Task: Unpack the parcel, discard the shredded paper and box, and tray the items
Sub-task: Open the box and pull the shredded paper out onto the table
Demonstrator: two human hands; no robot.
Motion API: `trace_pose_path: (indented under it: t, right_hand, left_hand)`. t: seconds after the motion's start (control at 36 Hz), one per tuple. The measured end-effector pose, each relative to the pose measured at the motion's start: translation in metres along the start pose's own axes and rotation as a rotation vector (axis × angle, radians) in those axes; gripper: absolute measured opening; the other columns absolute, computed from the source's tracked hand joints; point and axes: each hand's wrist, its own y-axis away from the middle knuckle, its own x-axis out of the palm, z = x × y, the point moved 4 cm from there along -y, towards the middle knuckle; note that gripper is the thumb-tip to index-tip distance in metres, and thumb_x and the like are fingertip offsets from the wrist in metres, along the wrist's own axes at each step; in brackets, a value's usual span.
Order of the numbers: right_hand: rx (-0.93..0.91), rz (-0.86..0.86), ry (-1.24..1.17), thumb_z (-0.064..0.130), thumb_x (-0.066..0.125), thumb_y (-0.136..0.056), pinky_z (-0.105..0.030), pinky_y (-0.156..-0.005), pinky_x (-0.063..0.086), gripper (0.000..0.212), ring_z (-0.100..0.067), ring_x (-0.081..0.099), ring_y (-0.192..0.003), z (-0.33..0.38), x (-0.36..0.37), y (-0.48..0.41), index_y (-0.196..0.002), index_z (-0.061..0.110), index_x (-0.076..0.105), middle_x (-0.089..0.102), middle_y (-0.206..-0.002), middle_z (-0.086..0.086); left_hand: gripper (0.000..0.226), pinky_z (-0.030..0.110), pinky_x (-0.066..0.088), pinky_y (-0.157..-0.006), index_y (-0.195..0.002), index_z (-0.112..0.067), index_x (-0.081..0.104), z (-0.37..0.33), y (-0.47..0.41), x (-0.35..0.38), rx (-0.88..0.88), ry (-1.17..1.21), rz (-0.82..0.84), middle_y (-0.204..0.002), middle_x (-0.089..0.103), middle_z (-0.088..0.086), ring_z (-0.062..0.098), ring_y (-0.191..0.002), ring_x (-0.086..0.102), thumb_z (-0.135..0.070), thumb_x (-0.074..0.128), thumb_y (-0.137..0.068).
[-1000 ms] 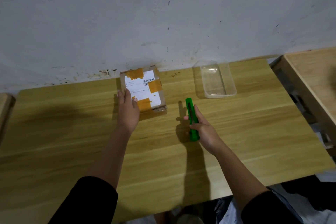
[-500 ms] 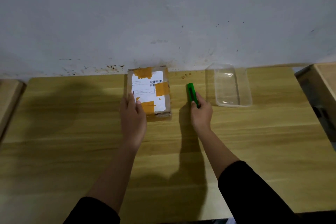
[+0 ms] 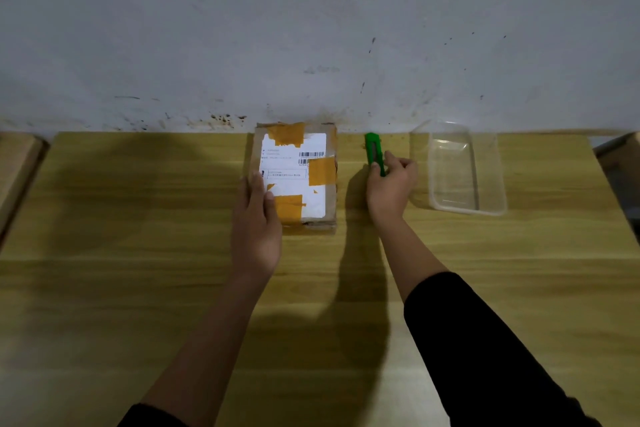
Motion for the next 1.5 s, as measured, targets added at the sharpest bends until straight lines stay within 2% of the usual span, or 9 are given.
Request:
trace_pose_path:
  t: [0.11,0.33,0.47,0.61,0.75,0.94,1.17,1.31,1.5]
  right_hand:
    - [-0.085,-0.039,-0.215,0.012,0.05,-0.093,-0.019,-0.09,0.046,0.032,-0.01,0.05,-0.101,0.021,-0.005,0.009,-0.125,0.009,0.057,0.049,-0.111,0.0]
    - [-0.196,0.5,-0.188,0.015,0.045,-0.097,-0.009,-0.094,0.03,0.041,-0.015,0.042,-0.129,0.068,0.026,0.017,-0.138,0.011,0.043,0.046,-0.141,-0.004]
    - [-0.157,0.424,-0.155,0.017,0.057,-0.09,-0.027,-0.095,0.044,0.033,-0.017,0.052,-0.115,0.044,0.009,0.027,-0.122,0.012,0.055,0.055,-0.126,-0.006]
    - [-0.166,0.34,-0.115,0.033,0.071,-0.079,-0.029,-0.084,0.047,0.034,-0.018,0.055,-0.1,0.01,-0.028,0.077,-0.104,0.018,0.055,0.058,-0.109,-0.004]
    - [-0.143,0.249,-0.127,0.036,0.071,-0.078,-0.021,-0.079,0.047,0.035,-0.014,0.055,-0.097,-0.011,-0.051,0.146,-0.102,0.02,0.051,0.054,-0.104,0.001]
    - [-0.271,0.272,-0.112,0.034,0.075,-0.074,-0.02,-0.097,0.04,0.064,-0.006,0.045,-0.116,-0.023,-0.078,0.17,-0.128,0.019,0.046,0.043,-0.124,0.007]
    - [-0.429,0.349,-0.005,0.023,0.069,-0.081,-0.026,-0.107,0.035,0.049,-0.013,0.04,-0.131,-0.025,-0.075,0.167,-0.128,0.023,0.056,0.042,-0.144,0.0]
    - [-0.571,0.205,0.062,0.023,0.063,-0.085,-0.035,-0.1,0.045,0.035,-0.025,0.053,-0.119,-0.018,-0.074,0.173,-0.119,0.015,0.063,0.055,-0.131,-0.015]
    - [-0.65,-0.003,-0.004,0.031,0.062,-0.083,-0.033,-0.084,0.051,0.029,-0.023,0.063,-0.094,0.033,-0.092,0.159,-0.097,0.007,0.072,0.07,-0.101,-0.013]
  left_hand:
    - [0.058,0.046,0.037,-0.108,-0.145,-0.025,0.028,0.008,-0.002,-0.009,0.038,0.03,0.016,-0.151,0.031,0.001,0.021,-0.139,0.031,-0.052,0.031,-0.093]
    - [0.07,0.027,0.038,-0.102,-0.145,-0.008,0.021,-0.003,0.048,-0.006,-0.29,0.347,-0.065,-0.144,0.04,0.012,0.026,-0.128,0.045,-0.039,0.051,-0.09]
    - [0.069,0.009,0.03,-0.09,-0.149,-0.013,0.012,-0.005,0.04,-0.017,-0.308,0.442,-0.013,-0.139,0.04,-0.005,0.009,-0.122,0.042,-0.025,0.052,-0.094]
    - [0.055,0.042,0.048,-0.096,-0.144,-0.022,0.031,0.019,0.016,-0.041,-0.256,0.401,0.05,-0.137,0.051,0.002,0.018,-0.119,0.053,-0.034,0.051,-0.094]
    - [0.041,0.018,0.044,-0.068,-0.136,-0.016,0.047,0.013,0.02,-0.05,-0.18,0.318,-0.021,-0.128,0.057,0.003,0.01,-0.1,0.054,-0.025,0.049,-0.096]
    - [0.045,0.009,0.047,-0.084,-0.136,-0.016,0.046,0.03,0.076,-0.06,-0.075,0.471,0.11,-0.13,0.054,-0.007,0.002,-0.112,0.054,-0.027,0.052,-0.093]
    - [0.07,0.018,0.036,-0.105,-0.145,-0.017,0.028,0.031,0.107,-0.059,0.011,0.44,0.21,-0.146,0.036,-0.006,0.005,-0.133,0.034,-0.016,0.063,-0.085]
    - [0.059,-0.007,0.016,-0.097,-0.141,-0.013,0.034,0.021,0.102,-0.072,0.174,0.27,0.092,-0.152,0.027,0.001,0.005,-0.14,0.015,-0.022,0.059,-0.088]
    - [0.053,0.008,0.03,-0.105,-0.136,-0.011,0.044,-0.015,0.077,-0.087,0.21,0.421,0.018,-0.144,0.042,0.001,0.006,-0.135,0.035,-0.028,0.056,-0.087]
